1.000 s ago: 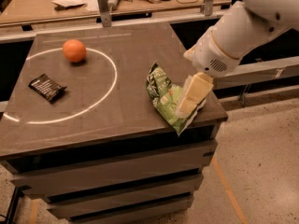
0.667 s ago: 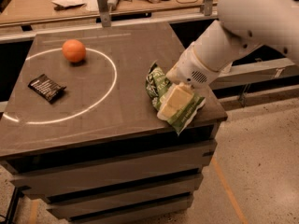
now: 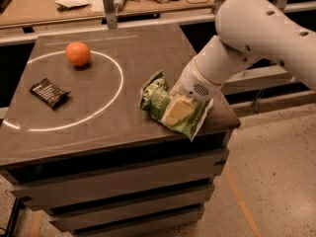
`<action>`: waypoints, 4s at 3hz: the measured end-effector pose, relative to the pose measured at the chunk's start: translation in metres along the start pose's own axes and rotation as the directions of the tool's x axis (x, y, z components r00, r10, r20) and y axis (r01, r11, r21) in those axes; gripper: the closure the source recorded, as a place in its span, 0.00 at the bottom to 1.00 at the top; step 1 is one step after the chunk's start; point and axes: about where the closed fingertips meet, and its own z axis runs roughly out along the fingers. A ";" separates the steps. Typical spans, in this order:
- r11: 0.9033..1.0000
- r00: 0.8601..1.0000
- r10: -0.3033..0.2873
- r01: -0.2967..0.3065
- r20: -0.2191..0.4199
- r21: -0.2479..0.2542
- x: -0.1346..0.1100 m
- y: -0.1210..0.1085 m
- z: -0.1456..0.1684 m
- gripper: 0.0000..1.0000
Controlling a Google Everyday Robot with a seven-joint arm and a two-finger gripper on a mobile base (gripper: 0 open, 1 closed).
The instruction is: Move green jalapeno chip bag near rxbar chocolate
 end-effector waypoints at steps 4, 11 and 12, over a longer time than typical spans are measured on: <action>0.991 0.987 -0.126 0.121 0.097 0.057 -0.074 -0.018 -0.033 1.00; 0.978 0.963 -0.210 0.204 0.168 0.049 -0.195 -0.016 0.069 0.65; 0.976 0.962 -0.218 0.213 0.164 0.044 -0.202 -0.009 0.080 0.41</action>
Offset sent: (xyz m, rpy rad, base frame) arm 0.0377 0.0170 0.0791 0.1149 -0.1413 0.0515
